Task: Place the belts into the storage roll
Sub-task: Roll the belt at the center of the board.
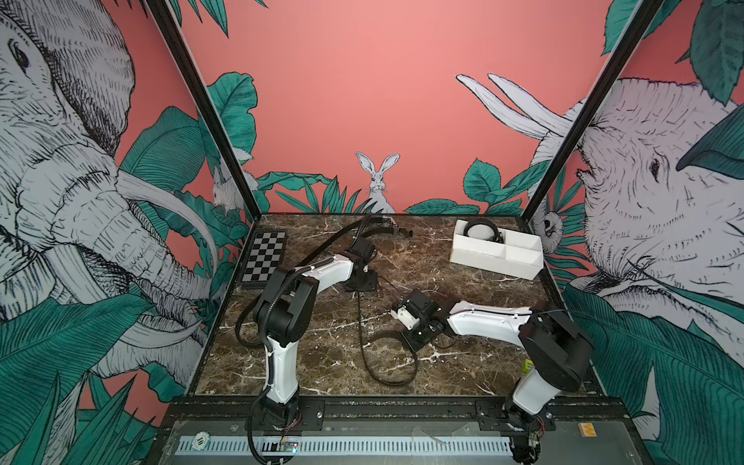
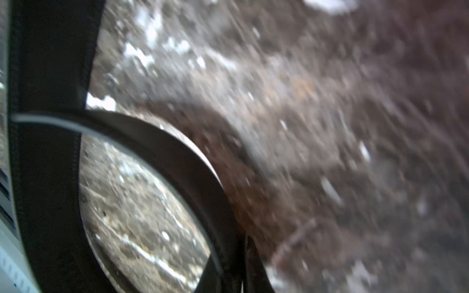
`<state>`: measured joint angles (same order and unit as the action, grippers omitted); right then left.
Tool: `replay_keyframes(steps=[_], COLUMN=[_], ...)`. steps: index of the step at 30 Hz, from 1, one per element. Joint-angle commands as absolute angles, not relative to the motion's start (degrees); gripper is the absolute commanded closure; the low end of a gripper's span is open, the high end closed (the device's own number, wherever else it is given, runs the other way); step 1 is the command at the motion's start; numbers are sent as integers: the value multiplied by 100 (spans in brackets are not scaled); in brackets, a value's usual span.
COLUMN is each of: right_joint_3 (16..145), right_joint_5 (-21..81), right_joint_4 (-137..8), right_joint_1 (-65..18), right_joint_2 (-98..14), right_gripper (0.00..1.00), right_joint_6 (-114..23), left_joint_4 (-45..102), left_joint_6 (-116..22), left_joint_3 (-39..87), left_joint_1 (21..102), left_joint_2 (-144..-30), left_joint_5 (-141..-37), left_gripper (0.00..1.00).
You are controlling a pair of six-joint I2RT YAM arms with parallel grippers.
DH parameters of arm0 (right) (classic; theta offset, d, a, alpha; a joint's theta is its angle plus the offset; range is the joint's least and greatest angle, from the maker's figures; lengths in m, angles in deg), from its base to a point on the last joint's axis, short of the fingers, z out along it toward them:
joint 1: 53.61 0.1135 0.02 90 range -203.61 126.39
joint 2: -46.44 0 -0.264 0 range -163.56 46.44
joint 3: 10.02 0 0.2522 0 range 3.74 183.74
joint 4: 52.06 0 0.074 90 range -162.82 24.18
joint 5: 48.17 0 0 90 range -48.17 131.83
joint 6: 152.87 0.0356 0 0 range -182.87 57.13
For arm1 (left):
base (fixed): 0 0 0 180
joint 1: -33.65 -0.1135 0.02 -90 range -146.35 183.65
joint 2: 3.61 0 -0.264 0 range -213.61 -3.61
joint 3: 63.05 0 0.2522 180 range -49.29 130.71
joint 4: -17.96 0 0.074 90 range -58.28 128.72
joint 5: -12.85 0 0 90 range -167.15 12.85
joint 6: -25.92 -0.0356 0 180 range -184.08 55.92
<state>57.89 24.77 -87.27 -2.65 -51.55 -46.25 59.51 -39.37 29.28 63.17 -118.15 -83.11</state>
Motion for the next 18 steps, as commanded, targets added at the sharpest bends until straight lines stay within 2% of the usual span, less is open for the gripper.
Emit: replay_keyframes(steps=[1,3,7,11,18], right_joint_3=[6263,6350,6324,6384,7028], right_joint_5=[2285,2330,2386,2175,2281], right_joint_4=[-8744,-8813,-9008,-9347,-9811], right_joint_1=[-124,-132,-325,-739,-1360], right_joint_2=[-5452,-5478,-5036,-4577,-4478], right_gripper=[85,81,62,53,40], right_joint_6=[-4971,-4981,-4937,-4925,-4734], left_joint_4=[5622,5684,5992,6202,6324], left_joint_6=[-4091,-4206,-4450,-4519,-4153], left_joint_3=[3212,3262,3003,2427,1076], left_joint_1=[6342,6349,6336,6326,6382], left_joint_2=[-12164,-12176,-11734,-10926,-9176], left_joint_5=[-9065,-9111,-8811,-8384,-7931], left_gripper=[36,36,25,16,11])
